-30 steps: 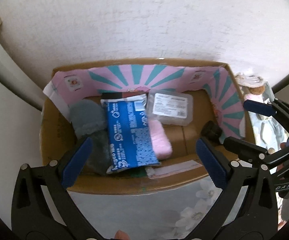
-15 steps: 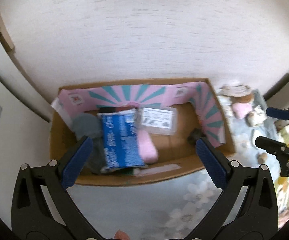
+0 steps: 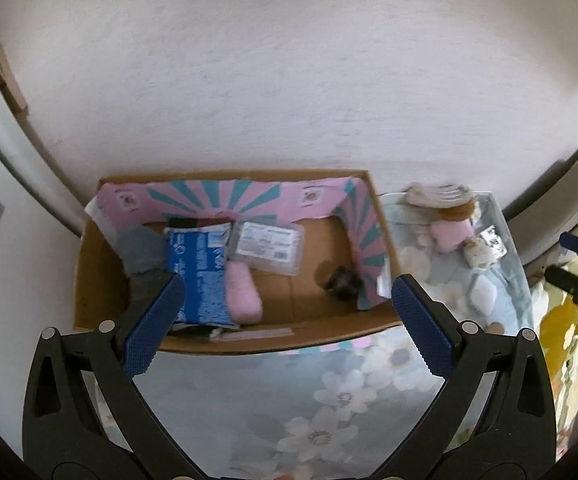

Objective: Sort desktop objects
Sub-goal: 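Withdraw both grippers from the box toward the remaining items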

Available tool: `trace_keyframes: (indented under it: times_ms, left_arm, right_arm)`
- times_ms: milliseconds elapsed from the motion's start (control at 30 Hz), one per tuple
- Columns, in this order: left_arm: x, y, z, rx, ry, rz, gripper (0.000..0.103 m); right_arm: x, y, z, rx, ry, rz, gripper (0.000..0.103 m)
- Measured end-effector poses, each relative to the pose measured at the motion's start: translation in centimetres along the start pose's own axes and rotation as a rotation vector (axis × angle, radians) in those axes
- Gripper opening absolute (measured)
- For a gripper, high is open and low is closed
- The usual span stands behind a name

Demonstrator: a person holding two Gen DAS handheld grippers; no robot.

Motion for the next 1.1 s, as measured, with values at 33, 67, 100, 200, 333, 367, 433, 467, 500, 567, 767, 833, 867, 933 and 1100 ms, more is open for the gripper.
trace_keyframes:
  times_ms: [33, 67, 100, 200, 333, 367, 433, 467, 500, 567, 767, 833, 867, 933, 1100]
  left_arm:
    - [0.0, -0.4, -0.5, -0.001, 0.008, -0.015, 0.103]
    - [-0.1, -0.7, -1.1, -0.003, 0.017, -0.026, 0.103]
    - [-0.2, -1.0, -2.1, -0.01, 0.035, -0.039, 0.103]
    - [-0.7, -1.4, -4.7, -0.046, 0.085, -0.071, 0.103]
    - [-2.2, -0.6, -9.3, -0.116, 0.155, -0.073, 0.103]
    - [-2.7, -0.1, -10.5, -0.128, 0.166, -0.065, 0.103]
    - [-4.0, 1.2, -12.7, -0.15, 0.169, -0.042, 0.103]
    - [-4.7, 1.9, -13.6, -0.16, 0.165, -0.03, 0.103]
    - [-5.7, 3.1, -14.6, -0.159, 0.153, -0.018, 0.103]
    - [-7.4, 4.7, -15.4, -0.133, 0.114, -0.008, 0.102]
    - [-10.8, 8.6, -17.6, -0.051, 0.084, -0.019, 0.095]
    - [-10.7, 9.8, -18.2, 0.002, 0.114, -0.027, 0.091]
    - [-10.4, 10.1, -18.4, 0.02, 0.118, -0.031, 0.09]
    - [-9.7, 11.3, -18.6, 0.045, 0.116, -0.04, 0.09]
    - [-7.1, 14.2, -18.6, 0.131, 0.083, -0.024, 0.08]
  right_arm:
    - [-0.3, -0.4, -0.6, -0.006, 0.005, -0.008, 0.085]
    - [-0.7, -0.7, -1.2, -0.01, 0.008, -0.011, 0.085]
    - [-1.0, -0.8, -1.7, -0.013, 0.008, -0.009, 0.085]
    - [-2.4, -0.5, -3.1, -0.026, 0.015, 0.008, 0.085]
    - [-4.6, 0.1, -4.3, 0.001, 0.036, 0.018, 0.085]
    - [-5.2, 0.4, -4.6, 0.012, 0.04, 0.019, 0.085]
    - [-6.2, 1.2, -4.9, 0.027, 0.048, 0.029, 0.085]
    - [-6.8, 1.7, -5.1, 0.037, 0.052, 0.037, 0.085]
    - [-7.3, 2.2, -5.3, 0.049, 0.053, 0.044, 0.085]
    - [-8.6, 3.5, -5.5, 0.077, 0.053, 0.059, 0.085]
    - [-10.9, 6.8, -5.8, 0.154, 0.033, 0.086, 0.085]
    - [-11.1, 7.4, -6.0, 0.17, 0.019, 0.084, 0.085]
    - [-11.1, 7.8, -6.1, 0.177, 0.008, 0.082, 0.085]
    - [-11.0, 8.2, -6.4, 0.184, -0.009, 0.08, 0.085]
    - [-10.2, 9.1, -7.2, 0.219, -0.024, 0.069, 0.085]
Point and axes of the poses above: each gripper's, at about its wrist camera, not at the fingertips, and y roughly the way its jaws point, z to its left, x to its top, the point moved 5 cm from there along y, roughly the way its jaws point, and after that the axes turned 5 degrees about z, right-handed, at the moved point
